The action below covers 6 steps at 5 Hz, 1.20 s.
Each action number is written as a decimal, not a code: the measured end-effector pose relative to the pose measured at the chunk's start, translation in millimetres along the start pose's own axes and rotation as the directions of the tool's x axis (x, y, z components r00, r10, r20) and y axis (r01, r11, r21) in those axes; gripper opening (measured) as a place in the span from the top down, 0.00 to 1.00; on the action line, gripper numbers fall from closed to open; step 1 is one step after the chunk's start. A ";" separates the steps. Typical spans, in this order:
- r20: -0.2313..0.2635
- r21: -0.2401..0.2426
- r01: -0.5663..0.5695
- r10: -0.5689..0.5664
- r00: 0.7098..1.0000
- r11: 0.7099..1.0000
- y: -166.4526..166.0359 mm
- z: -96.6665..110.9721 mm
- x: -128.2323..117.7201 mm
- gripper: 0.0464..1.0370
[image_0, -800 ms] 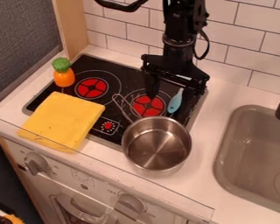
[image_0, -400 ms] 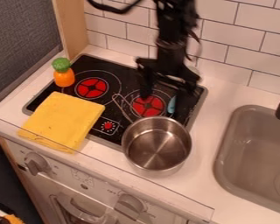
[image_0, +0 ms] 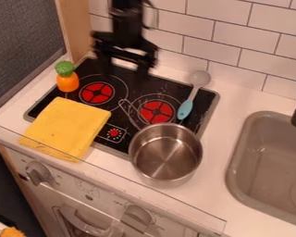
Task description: Put the orange object inside the silver pot
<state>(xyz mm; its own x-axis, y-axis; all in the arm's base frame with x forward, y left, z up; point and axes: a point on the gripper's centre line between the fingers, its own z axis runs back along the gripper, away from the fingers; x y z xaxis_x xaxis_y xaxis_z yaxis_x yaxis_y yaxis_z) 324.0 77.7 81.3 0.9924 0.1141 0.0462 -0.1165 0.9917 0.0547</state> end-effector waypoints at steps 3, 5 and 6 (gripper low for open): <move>0.021 0.025 -0.213 0.213 0.977 0.977 108.3 -11.5 19.2 0.04; -0.050 -0.011 -0.247 0.246 0.968 0.969 104.6 -58.9 25.1 0.04; -0.055 -0.005 -0.248 0.248 0.967 0.969 104.3 -68.4 25.7 0.07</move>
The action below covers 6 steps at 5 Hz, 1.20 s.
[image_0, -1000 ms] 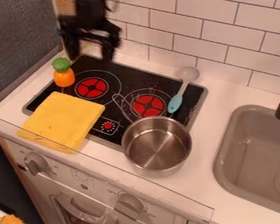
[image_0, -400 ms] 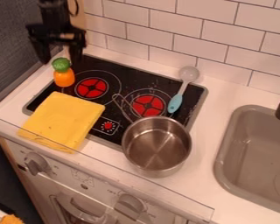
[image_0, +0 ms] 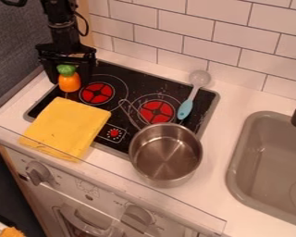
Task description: Put the orange object inside the silver pot
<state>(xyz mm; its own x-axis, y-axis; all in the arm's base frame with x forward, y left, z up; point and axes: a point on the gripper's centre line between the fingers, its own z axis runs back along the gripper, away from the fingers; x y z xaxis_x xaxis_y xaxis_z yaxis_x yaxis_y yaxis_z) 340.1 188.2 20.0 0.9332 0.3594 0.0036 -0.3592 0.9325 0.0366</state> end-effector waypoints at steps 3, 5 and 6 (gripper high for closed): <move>0.116 -0.019 0.078 -0.075 0.990 0.997 -31.5 61.4 -18.9 0.35; 0.163 -0.059 0.319 -0.306 0.938 0.946 -121.7 97.0 -69.3 0.35; 0.148 -0.063 0.380 -0.368 0.918 0.923 -156.6 92.1 -97.2 0.35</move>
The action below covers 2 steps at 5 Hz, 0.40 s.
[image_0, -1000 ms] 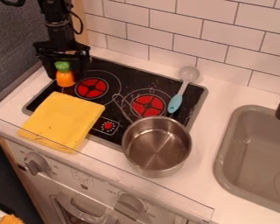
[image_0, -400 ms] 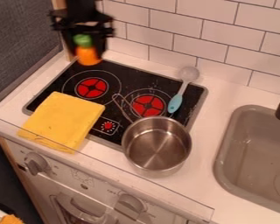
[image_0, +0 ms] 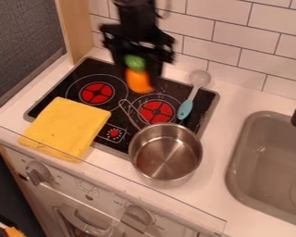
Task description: Put the orange object inside the silver pot
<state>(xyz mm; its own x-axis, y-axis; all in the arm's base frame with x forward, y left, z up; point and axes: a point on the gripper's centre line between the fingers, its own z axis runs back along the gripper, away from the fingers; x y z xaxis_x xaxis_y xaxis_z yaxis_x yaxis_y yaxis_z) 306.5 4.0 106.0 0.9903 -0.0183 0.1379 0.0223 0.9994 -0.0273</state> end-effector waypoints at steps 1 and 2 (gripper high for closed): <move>0.001 -0.006 0.035 -0.035 0.999 0.999 -19.4 -9.6 -3.3 0.35; -0.057 -0.033 0.088 -0.090 0.994 0.996 -38.1 -37.6 -7.0 0.35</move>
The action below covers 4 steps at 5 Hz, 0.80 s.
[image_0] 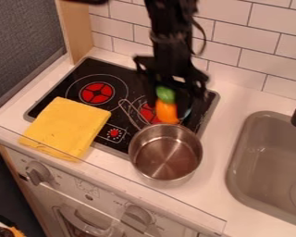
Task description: Put the orange object inside the silver pot
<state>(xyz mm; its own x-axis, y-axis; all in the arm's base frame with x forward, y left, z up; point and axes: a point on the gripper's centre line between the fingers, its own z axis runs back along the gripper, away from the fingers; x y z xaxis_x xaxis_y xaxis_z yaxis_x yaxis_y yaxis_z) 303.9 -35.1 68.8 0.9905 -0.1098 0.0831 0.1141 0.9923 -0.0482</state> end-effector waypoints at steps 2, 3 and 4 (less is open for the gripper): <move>-0.063 -0.014 0.073 -0.074 0.995 0.997 -26.9 -35.2 -10.3 0.35; -0.082 -0.010 0.090 -0.090 0.993 0.996 -36.8 -44.1 -15.2 0.35; -0.091 0.003 0.089 -0.088 0.992 0.996 -37.3 -46.6 -19.1 0.27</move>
<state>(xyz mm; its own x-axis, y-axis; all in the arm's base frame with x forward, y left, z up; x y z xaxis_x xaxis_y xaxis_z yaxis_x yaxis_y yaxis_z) 284.2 -72.7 22.6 0.9795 -0.2015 -0.0035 0.2013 0.9788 -0.0373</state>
